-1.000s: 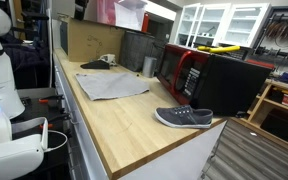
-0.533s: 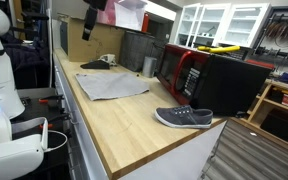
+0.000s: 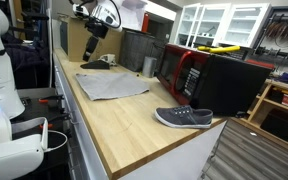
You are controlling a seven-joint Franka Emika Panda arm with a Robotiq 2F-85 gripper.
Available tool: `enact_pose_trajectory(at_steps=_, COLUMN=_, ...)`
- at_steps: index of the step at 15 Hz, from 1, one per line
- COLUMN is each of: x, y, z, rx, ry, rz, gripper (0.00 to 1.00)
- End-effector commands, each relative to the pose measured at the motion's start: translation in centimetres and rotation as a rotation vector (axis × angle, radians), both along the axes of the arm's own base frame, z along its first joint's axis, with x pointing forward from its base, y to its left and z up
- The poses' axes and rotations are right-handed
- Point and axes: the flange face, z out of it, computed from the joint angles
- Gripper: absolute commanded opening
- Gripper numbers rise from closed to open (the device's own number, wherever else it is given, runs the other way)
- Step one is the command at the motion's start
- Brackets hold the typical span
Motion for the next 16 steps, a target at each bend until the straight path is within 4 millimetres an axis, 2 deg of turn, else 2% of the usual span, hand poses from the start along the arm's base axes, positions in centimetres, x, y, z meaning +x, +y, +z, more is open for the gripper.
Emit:
enact_pose_trajectory(at_steps=1, x=0.4, y=3.9, z=-3.6, rx=-0.055, ry=0.033, rz=0.016, gripper=1.00)
enact_pose_trajectory(at_steps=3, x=0.8, y=6.4, z=-5.4, rx=-0.091, ry=0.038, rz=0.031, gripper=1.00)
enact_pose_trajectory(at_steps=9, x=2.1, y=14.0, z=-9.1, rx=-0.159, ry=0.020, rz=0.095, gripper=1.00)
enact_pose_trajectory(at_steps=13, x=2.0, y=17.6, z=-11.3, rx=-0.182, ry=0.013, rz=0.141, gripper=1.00)
enact_pose_trajectory(at_steps=16, x=1.9, y=19.2, z=-12.0, rx=-0.180, ry=0.007, rz=0.180, gripper=1.00)
